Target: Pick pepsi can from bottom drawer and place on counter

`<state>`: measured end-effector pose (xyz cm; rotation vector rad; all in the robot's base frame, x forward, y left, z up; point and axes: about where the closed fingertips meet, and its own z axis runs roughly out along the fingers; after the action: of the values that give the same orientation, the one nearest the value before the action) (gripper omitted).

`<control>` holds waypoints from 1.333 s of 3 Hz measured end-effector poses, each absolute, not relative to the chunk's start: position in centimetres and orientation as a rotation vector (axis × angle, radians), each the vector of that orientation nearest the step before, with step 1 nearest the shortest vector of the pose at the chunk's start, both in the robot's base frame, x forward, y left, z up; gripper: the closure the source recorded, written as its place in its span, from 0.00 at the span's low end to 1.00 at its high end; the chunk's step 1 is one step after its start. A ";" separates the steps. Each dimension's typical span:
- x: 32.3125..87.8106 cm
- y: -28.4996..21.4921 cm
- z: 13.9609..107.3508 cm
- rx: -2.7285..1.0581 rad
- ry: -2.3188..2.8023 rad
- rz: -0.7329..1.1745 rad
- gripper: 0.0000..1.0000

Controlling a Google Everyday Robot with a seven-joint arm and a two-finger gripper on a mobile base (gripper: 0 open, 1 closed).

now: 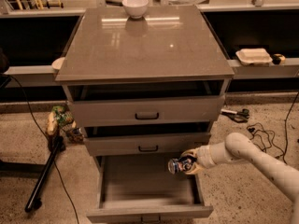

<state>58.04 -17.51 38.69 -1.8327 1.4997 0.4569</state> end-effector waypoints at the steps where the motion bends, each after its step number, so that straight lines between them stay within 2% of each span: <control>1: 55.2 -15.6 39.9 -1.890 1.463 0.495 1.00; 3: 55.3 -15.4 41.9 -1.918 1.485 0.489 1.00; 4: 54.3 -15.0 47.4 -1.997 1.489 0.478 1.00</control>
Offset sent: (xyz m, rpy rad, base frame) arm -0.0275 0.0180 0.0137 -0.0108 0.0126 0.0588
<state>54.33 -14.95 47.36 -1.9966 1.4885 0.4784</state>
